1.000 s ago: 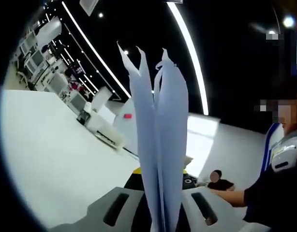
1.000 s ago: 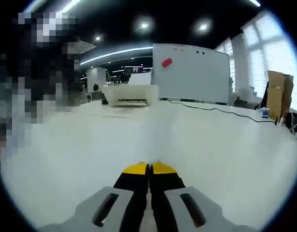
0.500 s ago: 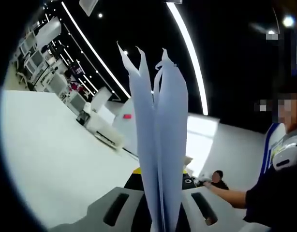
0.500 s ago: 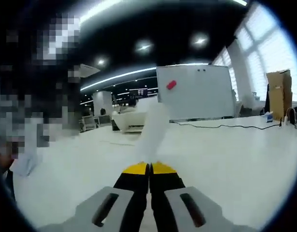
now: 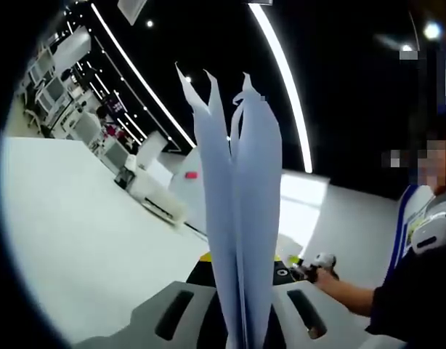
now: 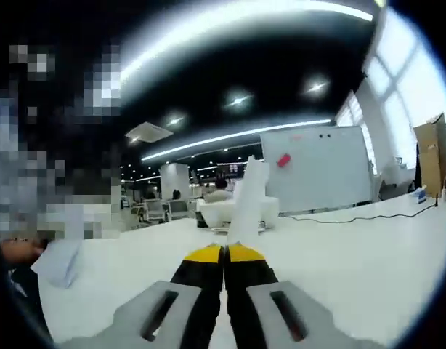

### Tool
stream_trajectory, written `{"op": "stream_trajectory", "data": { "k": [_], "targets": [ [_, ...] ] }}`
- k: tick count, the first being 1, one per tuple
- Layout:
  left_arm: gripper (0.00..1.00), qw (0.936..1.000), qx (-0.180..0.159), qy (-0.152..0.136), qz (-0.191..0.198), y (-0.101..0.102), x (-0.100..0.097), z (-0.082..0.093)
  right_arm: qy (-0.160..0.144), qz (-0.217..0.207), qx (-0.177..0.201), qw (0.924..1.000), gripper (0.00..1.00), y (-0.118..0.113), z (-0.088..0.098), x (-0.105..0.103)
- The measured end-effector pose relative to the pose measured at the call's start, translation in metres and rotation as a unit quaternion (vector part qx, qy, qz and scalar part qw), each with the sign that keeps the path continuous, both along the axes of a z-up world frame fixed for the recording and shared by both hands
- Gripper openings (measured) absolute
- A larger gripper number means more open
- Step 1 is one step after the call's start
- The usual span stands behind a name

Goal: Organize the stack of printing papers by aligning and flattening the scattered papers on the table

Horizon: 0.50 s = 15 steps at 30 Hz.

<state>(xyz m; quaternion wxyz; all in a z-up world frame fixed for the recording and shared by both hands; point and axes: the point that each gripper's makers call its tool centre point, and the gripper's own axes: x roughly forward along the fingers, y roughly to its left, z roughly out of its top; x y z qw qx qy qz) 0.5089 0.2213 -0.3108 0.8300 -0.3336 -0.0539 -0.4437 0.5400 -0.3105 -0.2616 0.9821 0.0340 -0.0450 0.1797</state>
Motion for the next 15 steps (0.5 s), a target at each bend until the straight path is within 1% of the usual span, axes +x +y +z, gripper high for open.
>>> {"op": "stream_trajectory", "data": {
  "k": [2,3,4,6,7,8,10,12,15],
  "targets": [
    [0.06,1.0000,0.000,0.000,0.000,-0.001,-0.001,0.000,-0.007,0.005,-0.018,0.9998,0.00,0.008,0.008,-0.004],
    [0.06,1.0000,0.001,0.000,0.000,-0.001,-0.001,0.000,-0.010,0.008,-0.036,0.9993,0.00,0.013,0.012,-0.007],
    [0.06,1.0000,0.001,-0.001,0.000,-0.001,-0.001,0.001,-0.009,0.009,-0.047,0.9988,0.00,0.016,0.013,-0.007],
    [0.06,1.0000,0.001,-0.001,0.000,-0.002,-0.001,0.001,-0.003,0.007,-0.083,0.9965,0.00,0.021,0.015,-0.008],
    [0.06,1.0000,0.001,-0.001,0.000,-0.002,-0.001,0.001,-0.003,0.008,-0.087,0.9961,0.00,0.023,0.016,-0.009],
    [0.06,1.0000,0.001,-0.002,0.001,-0.002,-0.001,0.001,-0.008,0.011,-0.103,0.9946,0.00,0.027,0.018,-0.010],
    [0.06,1.0000,0.000,-0.002,0.001,-0.002,-0.002,0.001,-0.001,0.013,-0.125,0.9920,0.00,0.033,0.018,-0.011],
    [0.06,1.0000,0.000,-0.003,0.001,-0.002,-0.003,0.002,0.014,0.016,-0.130,0.9913,0.00,0.039,0.015,-0.014],
    [0.06,1.0000,-0.001,-0.003,0.000,-0.002,-0.003,0.002,0.045,0.011,-0.124,0.9912,0.00,0.036,0.005,-0.016]
  ]
}}
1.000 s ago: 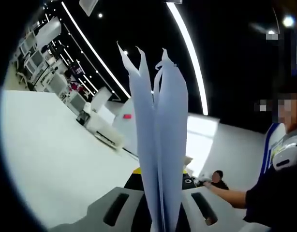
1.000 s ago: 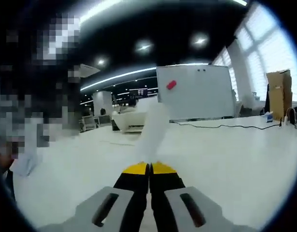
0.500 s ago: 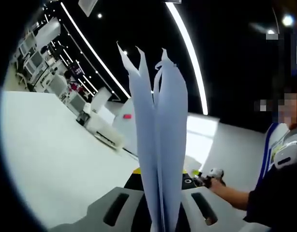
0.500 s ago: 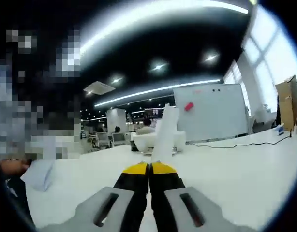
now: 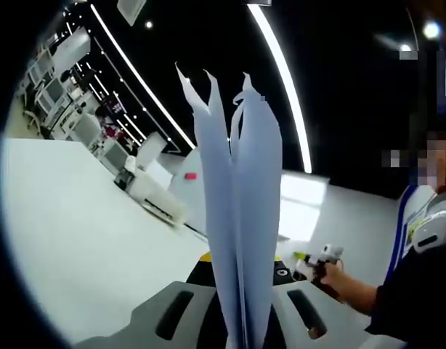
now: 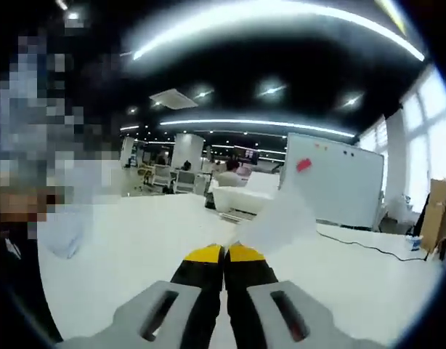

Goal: Organize the stack of printing papers by aligning and flattening the scattered papers on the table

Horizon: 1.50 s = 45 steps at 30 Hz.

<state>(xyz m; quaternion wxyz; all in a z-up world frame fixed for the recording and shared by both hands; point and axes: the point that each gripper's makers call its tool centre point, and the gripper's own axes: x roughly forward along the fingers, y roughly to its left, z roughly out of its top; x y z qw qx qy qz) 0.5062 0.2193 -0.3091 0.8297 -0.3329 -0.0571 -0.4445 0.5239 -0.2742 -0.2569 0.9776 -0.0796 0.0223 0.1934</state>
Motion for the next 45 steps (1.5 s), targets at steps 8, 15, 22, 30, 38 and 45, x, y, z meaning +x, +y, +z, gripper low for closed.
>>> {"op": "stream_trajectory", "data": {
  "k": [8,15,22,30,38,45],
  "targets": [
    [0.06,1.0000,0.000,-0.001,-0.001,-0.001,-0.001,0.000,0.049,-0.035,-0.006,0.9982,0.00,-0.015,-0.022,-0.003],
    [0.06,1.0000,0.000,-0.002,-0.001,-0.003,-0.003,0.001,0.038,-0.021,-0.137,0.9896,0.00,0.010,-0.008,-0.006],
    [0.06,1.0000,-0.001,-0.003,0.000,-0.002,-0.003,0.002,0.011,0.017,-0.224,0.9743,0.00,0.055,0.015,-0.010],
    [0.06,1.0000,0.000,-0.003,0.000,-0.002,-0.003,0.002,-0.017,0.047,-0.245,0.9682,0.00,0.088,0.037,-0.019],
    [0.06,1.0000,0.000,-0.003,-0.001,-0.002,-0.003,0.002,-0.053,0.083,-0.244,0.9648,0.00,0.123,0.064,-0.034],
    [0.06,1.0000,0.000,-0.002,0.002,-0.001,-0.002,0.002,-0.089,0.104,-0.260,0.9557,0.00,0.155,0.084,-0.048]
  ]
}}
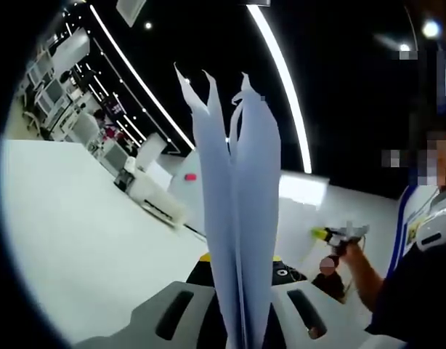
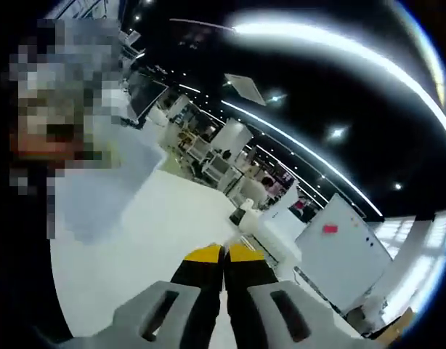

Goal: Organize the stack of printing papers by aligning and flattening the scattered papers on the table

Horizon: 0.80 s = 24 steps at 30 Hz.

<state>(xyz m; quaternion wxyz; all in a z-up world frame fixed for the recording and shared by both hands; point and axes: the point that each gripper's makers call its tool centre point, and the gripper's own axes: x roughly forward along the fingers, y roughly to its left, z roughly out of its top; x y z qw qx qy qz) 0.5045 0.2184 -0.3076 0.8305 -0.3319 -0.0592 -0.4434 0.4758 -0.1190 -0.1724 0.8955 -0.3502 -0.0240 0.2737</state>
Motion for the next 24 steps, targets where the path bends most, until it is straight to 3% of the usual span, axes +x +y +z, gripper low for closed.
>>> {"op": "stream_trajectory", "data": {
  "k": [6,12,21,24],
  "targets": [
    [0.06,1.0000,-0.002,0.001,0.005,0.002,0.001,0.000,-0.001,0.031,0.009,0.9995,0.00,0.023,0.006,-0.007],
    [0.06,1.0000,0.000,0.002,0.008,0.004,0.003,-0.001,0.007,0.089,0.052,0.9947,0.00,0.053,0.015,-0.021],
    [0.06,0.9999,0.001,0.002,0.011,0.005,0.004,-0.002,0.016,0.156,0.132,0.9787,0.00,0.088,0.036,-0.041],
    [0.06,0.9999,0.000,0.003,0.011,0.005,0.004,-0.003,0.019,0.182,0.167,0.9688,0.00,0.100,0.047,-0.049]
  ]
}}
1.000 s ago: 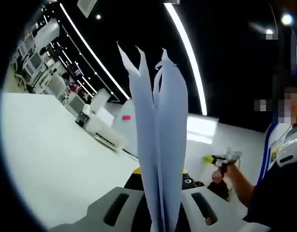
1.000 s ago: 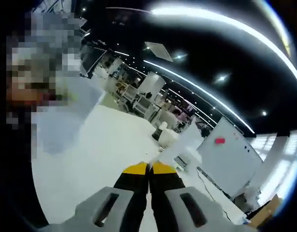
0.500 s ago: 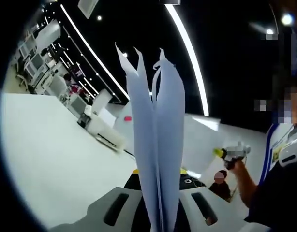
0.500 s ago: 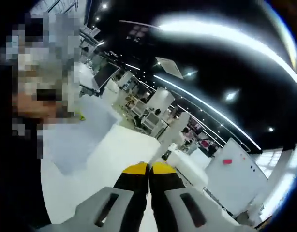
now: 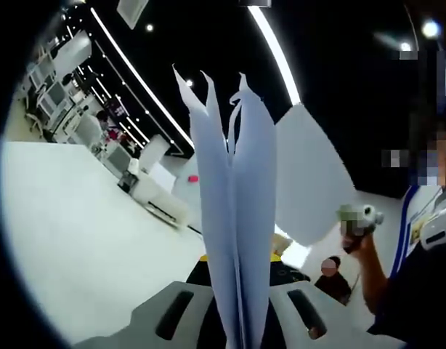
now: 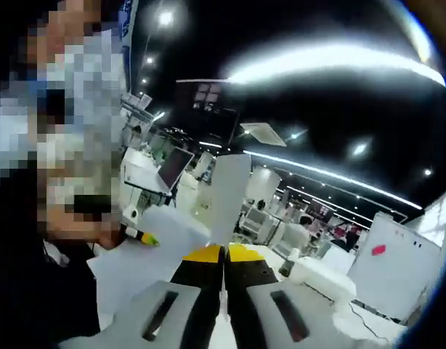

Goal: Organize the stack of printing papers by aligning and flattening the scattered papers on the table

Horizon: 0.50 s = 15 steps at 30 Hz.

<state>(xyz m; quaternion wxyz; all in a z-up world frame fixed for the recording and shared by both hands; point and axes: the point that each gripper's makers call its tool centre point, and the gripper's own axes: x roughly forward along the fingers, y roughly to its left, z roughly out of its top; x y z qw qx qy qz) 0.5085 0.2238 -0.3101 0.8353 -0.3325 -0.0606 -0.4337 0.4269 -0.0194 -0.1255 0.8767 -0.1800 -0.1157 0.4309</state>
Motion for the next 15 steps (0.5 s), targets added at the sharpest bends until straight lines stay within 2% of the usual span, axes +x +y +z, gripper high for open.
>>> {"op": "stream_trajectory", "data": {
  "k": [4,7,10,13,14,15],
  "targets": [
    [0.06,1.0000,0.000,0.000,-0.001,0.001,0.000,0.000,0.016,0.033,0.047,0.9982,0.00,0.008,0.013,-0.009],
    [0.06,1.0000,-0.002,0.000,-0.002,0.002,0.001,-0.001,0.041,0.052,0.077,0.9948,0.00,0.012,0.015,-0.011],
    [0.06,1.0000,-0.003,0.000,-0.003,0.004,0.002,-0.001,0.084,0.084,0.125,0.9850,0.00,0.017,0.015,-0.014],
    [0.06,1.0000,-0.004,-0.001,-0.004,0.005,0.003,-0.002,0.128,0.108,0.156,0.9734,0.00,0.024,0.007,-0.012],
    [0.06,1.0000,-0.004,-0.001,-0.004,0.006,0.003,-0.002,0.146,0.116,0.173,0.9672,0.00,0.026,0.003,-0.010],
    [0.06,1.0000,-0.004,-0.001,-0.004,0.006,0.003,-0.002,0.153,0.118,0.178,0.9647,0.00,0.026,0.001,-0.009]
  ]
}}
